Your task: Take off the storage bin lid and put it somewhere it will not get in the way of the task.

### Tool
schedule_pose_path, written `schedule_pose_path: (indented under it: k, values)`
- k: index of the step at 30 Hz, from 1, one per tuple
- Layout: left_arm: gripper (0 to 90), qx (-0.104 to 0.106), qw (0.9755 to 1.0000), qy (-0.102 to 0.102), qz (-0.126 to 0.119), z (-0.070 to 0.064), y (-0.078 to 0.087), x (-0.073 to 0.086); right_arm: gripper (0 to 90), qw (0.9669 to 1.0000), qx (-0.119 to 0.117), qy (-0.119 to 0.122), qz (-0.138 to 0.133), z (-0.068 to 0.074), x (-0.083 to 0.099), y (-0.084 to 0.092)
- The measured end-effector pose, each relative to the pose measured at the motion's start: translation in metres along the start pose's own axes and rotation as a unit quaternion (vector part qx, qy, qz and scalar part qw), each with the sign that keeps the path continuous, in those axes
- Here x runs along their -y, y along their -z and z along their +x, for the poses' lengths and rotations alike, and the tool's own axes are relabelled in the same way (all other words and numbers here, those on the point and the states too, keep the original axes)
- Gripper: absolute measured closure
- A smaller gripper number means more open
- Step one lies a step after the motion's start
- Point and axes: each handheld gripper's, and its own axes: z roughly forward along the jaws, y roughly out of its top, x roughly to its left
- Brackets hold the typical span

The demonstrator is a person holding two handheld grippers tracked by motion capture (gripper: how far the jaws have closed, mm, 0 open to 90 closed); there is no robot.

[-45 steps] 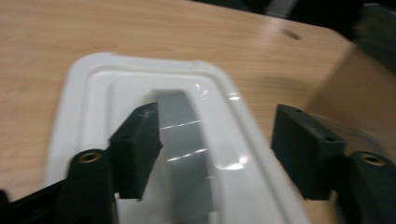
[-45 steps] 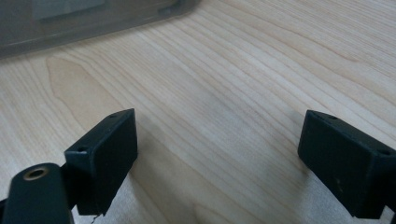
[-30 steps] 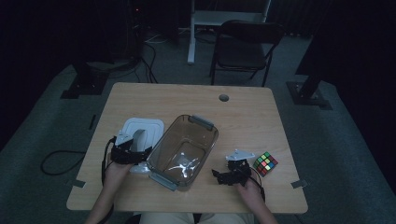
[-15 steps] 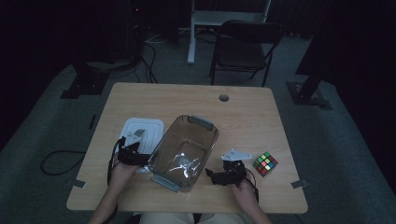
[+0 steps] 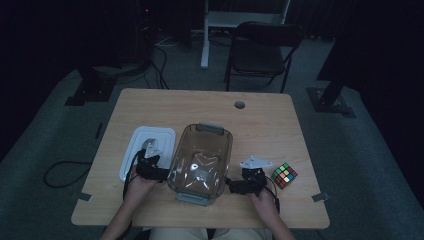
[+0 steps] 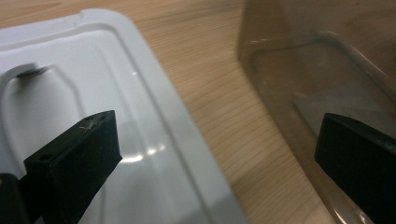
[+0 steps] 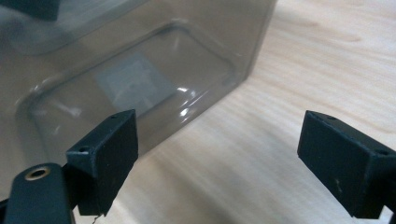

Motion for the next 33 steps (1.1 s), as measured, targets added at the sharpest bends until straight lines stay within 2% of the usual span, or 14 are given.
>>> schedule_pose_path:
  k: [8,13,14,19,24,30,33]
  values:
    - [0.9,-0.014,0.9999,0.006,0.003,-0.007,-0.008,-0.011,11.9,0.9999,0.010,0.002,0.006,-0.016,-0.006,-0.002]
    - [1.0,-0.013,0.9998,0.010,0.006,-0.011,-0.012,-0.014,11.9,0.9998,0.008,0.002,0.018,-0.029,-0.012,-0.003]
    - [1.0,-0.007,0.9999,0.012,0.010,-0.012,-0.013,-0.015,11.9,0.9998,0.008,0.002,0.020,-0.031,-0.013,-0.003]
    - [1.1,0.009,0.9997,0.020,0.014,-0.015,-0.015,-0.016,11.9,0.9997,0.012,0.004,0.022,-0.035,-0.012,0.002]
    - [1.0,0.019,0.9995,0.019,0.015,-0.019,-0.017,-0.017,11.9,0.9996,0.019,0.001,0.020,-0.039,-0.010,0.007]
    - [1.0,0.022,0.9995,0.023,0.006,-0.017,-0.012,-0.020,11.8,0.9996,0.025,0.001,0.008,-0.039,-0.012,0.015]
    - [0.9,0.013,0.9996,0.024,0.004,-0.012,-0.006,-0.020,11.8,0.9994,0.035,0.002,-0.001,-0.041,-0.012,0.022]
